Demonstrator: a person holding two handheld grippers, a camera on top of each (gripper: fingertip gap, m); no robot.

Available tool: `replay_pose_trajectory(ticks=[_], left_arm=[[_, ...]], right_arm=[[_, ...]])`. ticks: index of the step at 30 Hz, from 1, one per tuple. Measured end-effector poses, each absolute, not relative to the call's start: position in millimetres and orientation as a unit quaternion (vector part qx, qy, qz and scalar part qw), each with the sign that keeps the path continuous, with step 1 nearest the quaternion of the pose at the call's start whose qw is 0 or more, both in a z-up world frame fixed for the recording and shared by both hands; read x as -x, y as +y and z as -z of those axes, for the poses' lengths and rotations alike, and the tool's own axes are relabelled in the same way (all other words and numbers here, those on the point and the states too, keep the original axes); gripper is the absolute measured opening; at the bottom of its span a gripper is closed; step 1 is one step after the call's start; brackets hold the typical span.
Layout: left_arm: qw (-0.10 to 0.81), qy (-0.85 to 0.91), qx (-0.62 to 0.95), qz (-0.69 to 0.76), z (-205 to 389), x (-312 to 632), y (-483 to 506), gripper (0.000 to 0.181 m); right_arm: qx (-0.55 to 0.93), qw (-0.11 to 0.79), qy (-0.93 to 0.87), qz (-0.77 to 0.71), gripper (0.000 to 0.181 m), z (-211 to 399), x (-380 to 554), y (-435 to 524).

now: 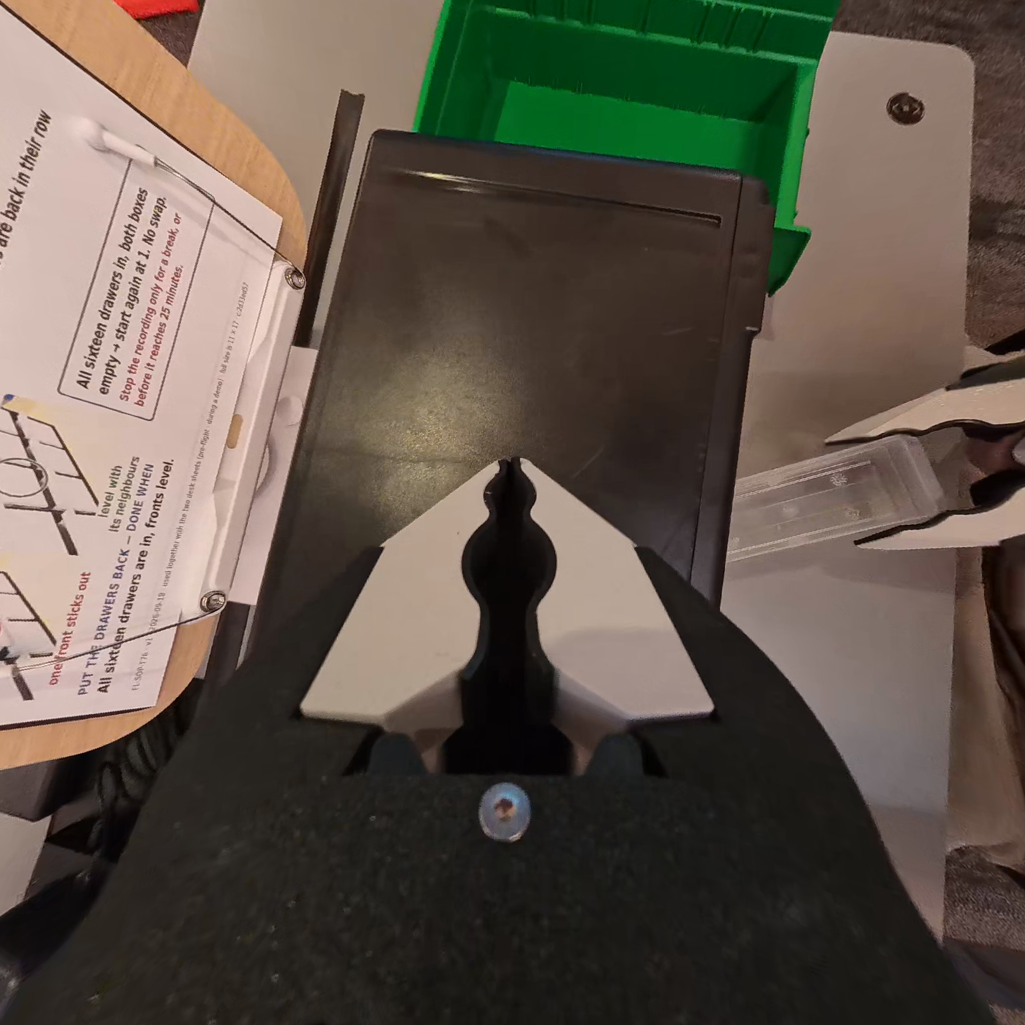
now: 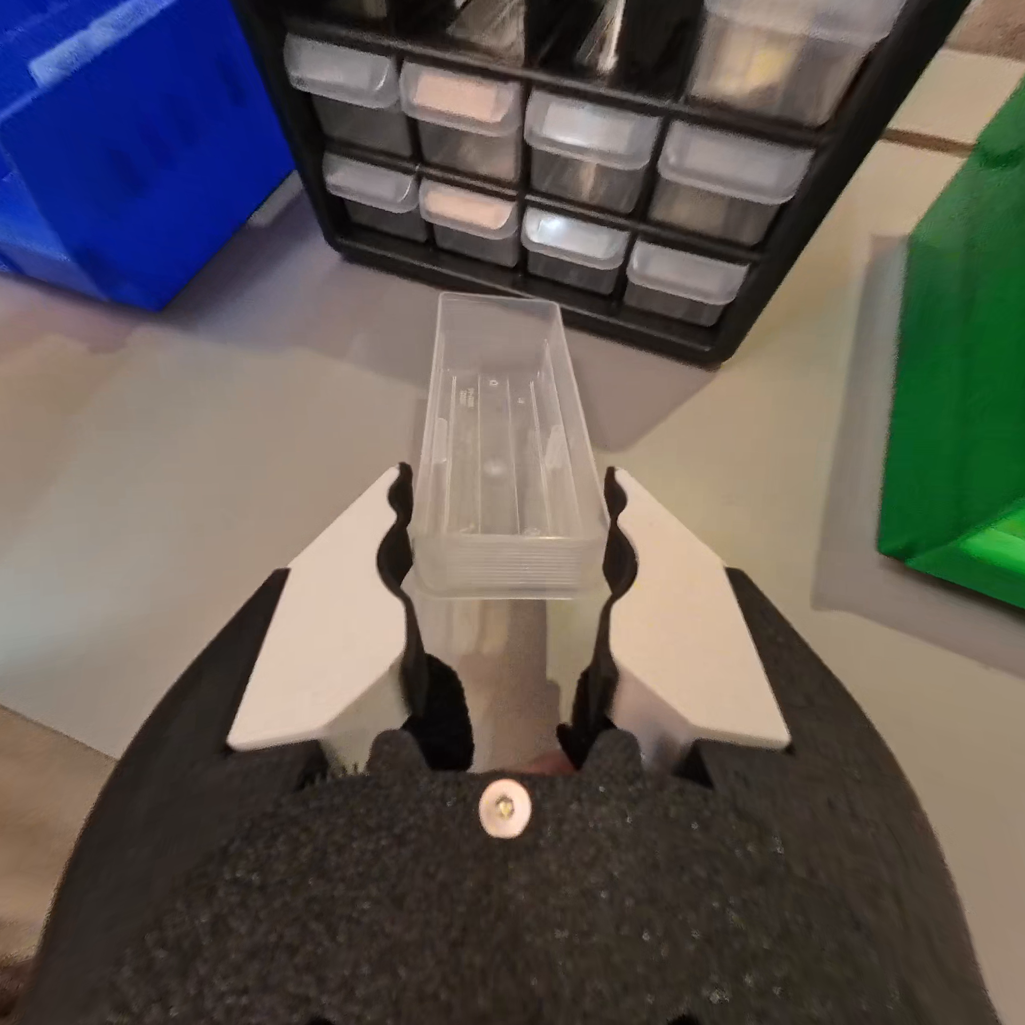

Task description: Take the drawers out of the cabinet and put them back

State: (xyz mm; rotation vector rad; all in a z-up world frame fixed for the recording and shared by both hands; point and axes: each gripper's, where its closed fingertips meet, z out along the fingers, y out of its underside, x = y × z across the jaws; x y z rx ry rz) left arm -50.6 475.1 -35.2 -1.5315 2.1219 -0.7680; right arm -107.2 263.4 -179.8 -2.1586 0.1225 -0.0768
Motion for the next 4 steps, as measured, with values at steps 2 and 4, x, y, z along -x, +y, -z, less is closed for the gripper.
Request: replay_pose_trajectory(ticks=[2, 4], left_arm=[[0.21, 0.757, 0.552, 0.28, 35.1, 50.6, 474.9, 0.0], [0.214, 0.754, 0.554, 0.28, 35.0, 50.6, 474.7, 0.0]], right_arm=[[0.878, 0.474, 0.054, 0.039, 0.069, 173.4, 107.3, 261.5], [0.875, 0.479, 0.058, 0.045, 0.069, 170.9, 108.0, 258.8]])
